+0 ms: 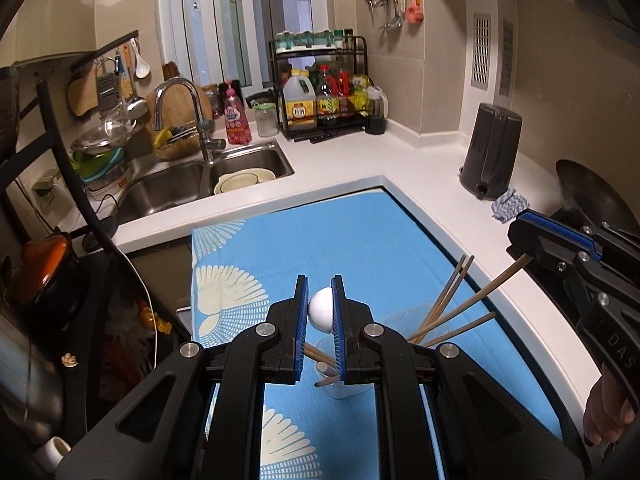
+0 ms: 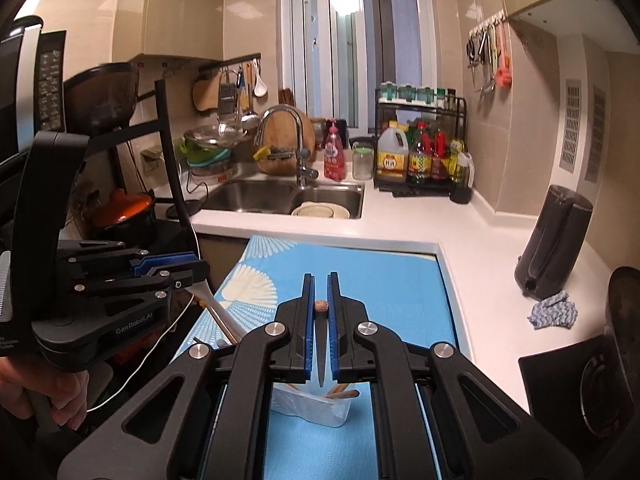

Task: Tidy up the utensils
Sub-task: 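Lower the spoon into the container with the left tool while the right tool lowers the chopstick in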

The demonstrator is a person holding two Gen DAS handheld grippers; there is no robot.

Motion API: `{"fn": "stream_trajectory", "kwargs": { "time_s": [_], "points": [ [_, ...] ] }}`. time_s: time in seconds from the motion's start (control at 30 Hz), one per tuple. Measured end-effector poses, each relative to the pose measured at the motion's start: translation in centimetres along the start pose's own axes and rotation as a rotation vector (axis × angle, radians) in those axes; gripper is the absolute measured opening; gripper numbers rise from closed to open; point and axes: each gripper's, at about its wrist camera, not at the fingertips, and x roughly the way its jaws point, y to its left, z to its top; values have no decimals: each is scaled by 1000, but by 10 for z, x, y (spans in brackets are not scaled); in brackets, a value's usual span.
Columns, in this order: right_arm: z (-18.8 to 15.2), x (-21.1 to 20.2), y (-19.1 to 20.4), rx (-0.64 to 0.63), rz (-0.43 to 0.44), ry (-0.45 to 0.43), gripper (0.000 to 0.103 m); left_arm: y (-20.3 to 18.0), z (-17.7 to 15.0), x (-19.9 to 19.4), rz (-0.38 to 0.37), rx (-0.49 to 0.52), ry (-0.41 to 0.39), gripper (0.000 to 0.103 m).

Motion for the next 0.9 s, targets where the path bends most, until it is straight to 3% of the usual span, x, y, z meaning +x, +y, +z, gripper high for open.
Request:
{"fn": "stream_trajectory", "kwargs": {
  "time_s": [0.57,0.9],
  "points": [
    [-37,41,-2,0,-16,102,6,-8,-26,54,-28,-25,101,12],
    [-47,54,2,-10,-30,143,6,-8,-29,61,-40,-24,115,12]
  ]
}}
